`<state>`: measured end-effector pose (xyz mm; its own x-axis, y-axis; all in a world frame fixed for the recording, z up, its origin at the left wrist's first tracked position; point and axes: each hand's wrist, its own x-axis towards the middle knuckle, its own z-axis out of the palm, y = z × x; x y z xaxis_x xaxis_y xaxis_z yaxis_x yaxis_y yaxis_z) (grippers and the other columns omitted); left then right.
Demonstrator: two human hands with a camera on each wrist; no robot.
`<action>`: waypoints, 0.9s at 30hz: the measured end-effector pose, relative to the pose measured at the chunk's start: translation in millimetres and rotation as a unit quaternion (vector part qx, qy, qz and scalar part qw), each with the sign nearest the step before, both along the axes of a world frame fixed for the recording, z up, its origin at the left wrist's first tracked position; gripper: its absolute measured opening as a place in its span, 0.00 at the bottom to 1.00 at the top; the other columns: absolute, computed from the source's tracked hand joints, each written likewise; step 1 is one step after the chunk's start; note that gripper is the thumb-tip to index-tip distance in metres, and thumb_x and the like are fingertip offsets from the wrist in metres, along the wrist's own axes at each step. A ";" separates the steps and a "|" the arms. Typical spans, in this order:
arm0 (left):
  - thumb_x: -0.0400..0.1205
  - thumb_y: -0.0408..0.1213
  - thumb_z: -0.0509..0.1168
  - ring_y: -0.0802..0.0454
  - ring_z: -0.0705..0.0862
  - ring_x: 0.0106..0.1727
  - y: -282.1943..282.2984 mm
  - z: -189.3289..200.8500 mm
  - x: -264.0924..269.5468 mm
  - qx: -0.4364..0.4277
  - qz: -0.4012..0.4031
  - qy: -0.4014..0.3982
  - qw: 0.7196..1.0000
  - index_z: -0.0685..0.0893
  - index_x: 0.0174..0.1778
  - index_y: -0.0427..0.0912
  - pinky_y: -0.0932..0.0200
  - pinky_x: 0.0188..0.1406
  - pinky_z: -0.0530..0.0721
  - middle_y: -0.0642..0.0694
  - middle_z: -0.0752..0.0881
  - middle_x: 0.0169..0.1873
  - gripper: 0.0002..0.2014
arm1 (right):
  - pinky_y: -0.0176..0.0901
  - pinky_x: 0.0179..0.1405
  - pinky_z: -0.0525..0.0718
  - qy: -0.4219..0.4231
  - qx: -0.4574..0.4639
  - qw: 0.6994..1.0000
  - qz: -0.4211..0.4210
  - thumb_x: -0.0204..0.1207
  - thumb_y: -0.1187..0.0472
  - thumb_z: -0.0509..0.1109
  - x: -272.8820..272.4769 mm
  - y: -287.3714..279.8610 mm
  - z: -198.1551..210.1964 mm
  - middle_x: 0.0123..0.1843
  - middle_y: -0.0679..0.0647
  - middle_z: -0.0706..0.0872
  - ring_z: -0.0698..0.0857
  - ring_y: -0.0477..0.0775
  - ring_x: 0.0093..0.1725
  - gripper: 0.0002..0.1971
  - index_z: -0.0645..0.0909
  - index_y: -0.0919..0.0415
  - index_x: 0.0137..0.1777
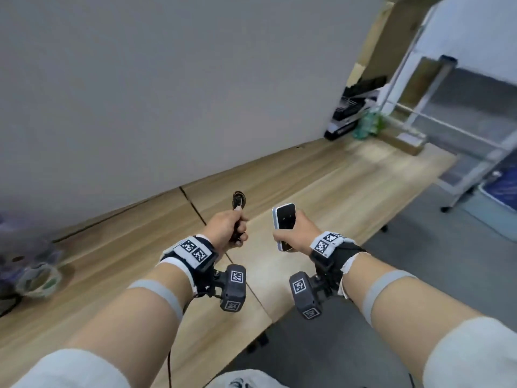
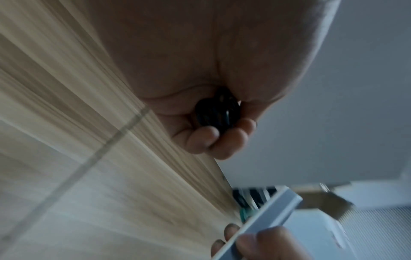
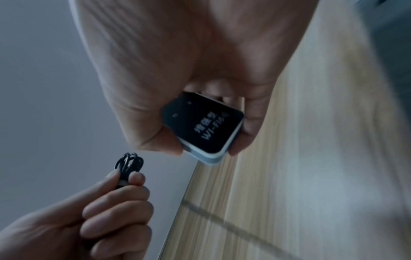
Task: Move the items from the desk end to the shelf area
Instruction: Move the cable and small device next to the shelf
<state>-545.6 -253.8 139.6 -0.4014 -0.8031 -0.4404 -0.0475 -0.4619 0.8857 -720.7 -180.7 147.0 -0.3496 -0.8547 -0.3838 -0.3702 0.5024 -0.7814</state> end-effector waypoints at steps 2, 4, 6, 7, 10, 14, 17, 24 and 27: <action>0.92 0.41 0.53 0.51 0.83 0.26 -8.3 3.1 -41.2 -0.017 -0.037 0.011 0.999 0.79 0.51 0.37 0.62 0.23 0.78 0.47 0.78 0.26 0.13 | 0.50 0.44 0.88 0.012 -0.012 0.997 -0.069 0.65 0.56 0.78 -38.5 5.9 2.7 0.44 0.53 0.80 0.84 0.58 0.46 0.22 0.72 0.58 0.55; 0.91 0.36 0.54 0.52 0.85 0.29 -17.1 5.1 -80.5 -0.037 -0.051 0.024 0.998 0.78 0.52 0.37 0.62 0.28 0.83 0.45 0.82 0.31 0.09 | 0.53 0.47 0.88 0.009 -0.031 0.990 -0.139 0.64 0.53 0.78 -74.4 10.2 4.9 0.46 0.55 0.82 0.85 0.57 0.47 0.23 0.75 0.58 0.56; 0.90 0.34 0.57 0.53 0.80 0.28 -24.1 6.7 -115.8 -0.050 -0.053 0.039 0.997 0.76 0.51 0.40 0.60 0.30 0.82 0.46 0.80 0.31 0.05 | 0.49 0.41 0.87 -0.008 -0.060 0.978 -0.200 0.68 0.51 0.79 -104.9 14.8 6.9 0.46 0.55 0.82 0.84 0.55 0.45 0.23 0.77 0.59 0.57; 0.90 0.34 0.57 0.54 0.75 0.27 -26.3 8.4 -130.9 -0.051 -0.057 0.048 0.996 0.75 0.48 0.42 0.60 0.28 0.78 0.47 0.76 0.30 0.05 | 0.47 0.40 0.86 -0.018 -0.072 0.971 -0.228 0.69 0.49 0.79 -118.4 16.3 7.0 0.45 0.54 0.81 0.83 0.54 0.43 0.22 0.77 0.59 0.57; 0.90 0.42 0.59 0.55 0.64 0.24 -33.8 9.4 -175.1 -0.046 -0.084 0.062 0.993 0.70 0.38 0.47 0.62 0.24 0.65 0.52 0.66 0.25 0.13 | 0.47 0.36 0.83 -0.032 -0.091 0.955 -0.280 0.70 0.49 0.77 -159.2 13.9 0.6 0.41 0.52 0.79 0.79 0.53 0.37 0.20 0.76 0.59 0.54; 0.88 0.48 0.60 0.56 0.63 0.19 -50.4 6.4 -246.8 -0.078 -0.079 0.004 0.994 0.66 0.33 0.48 0.65 0.17 0.64 0.54 0.65 0.21 0.18 | 0.42 0.30 0.77 -0.033 -0.063 0.969 -0.235 0.69 0.55 0.71 -220.5 -2.8 -16.8 0.39 0.51 0.76 0.76 0.52 0.35 0.12 0.74 0.57 0.49; 0.88 0.49 0.59 0.56 0.65 0.18 -64.2 -2.3 -312.0 -0.094 -0.061 -0.052 0.992 0.68 0.33 0.47 0.66 0.17 0.65 0.53 0.67 0.20 0.18 | 0.42 0.32 0.76 -0.022 -0.059 0.979 -0.195 0.69 0.62 0.69 -282.4 -18.8 -28.4 0.41 0.51 0.76 0.76 0.52 0.36 0.14 0.74 0.56 0.54; 0.78 0.62 0.66 0.48 0.68 0.22 -77.9 -11.4 -458.5 -0.155 0.001 -0.202 0.967 0.72 0.31 0.43 0.58 0.27 0.68 0.45 0.71 0.22 0.25 | 0.43 0.35 0.74 -0.026 -0.033 0.974 -0.221 0.67 0.65 0.65 -443.3 -42.2 -29.0 0.35 0.50 0.74 0.73 0.53 0.33 0.07 0.72 0.55 0.43; 0.76 0.57 0.70 0.48 0.67 0.20 -85.3 -7.2 -508.6 -0.175 -0.015 -0.225 0.958 0.71 0.29 0.44 0.57 0.27 0.68 0.48 0.70 0.20 0.23 | 0.48 0.36 0.75 -0.032 -0.021 0.975 -0.220 0.60 0.58 0.68 -495.8 -53.4 -22.8 0.31 0.51 0.75 0.73 0.55 0.29 0.06 0.73 0.54 0.36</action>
<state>-1054.2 -339.1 132.4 -0.2596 -0.9241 -0.2804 -0.4693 -0.1330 0.8729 -1216.5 -234.1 124.3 -0.6621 -0.6433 -0.3845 -0.0763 0.5682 -0.8193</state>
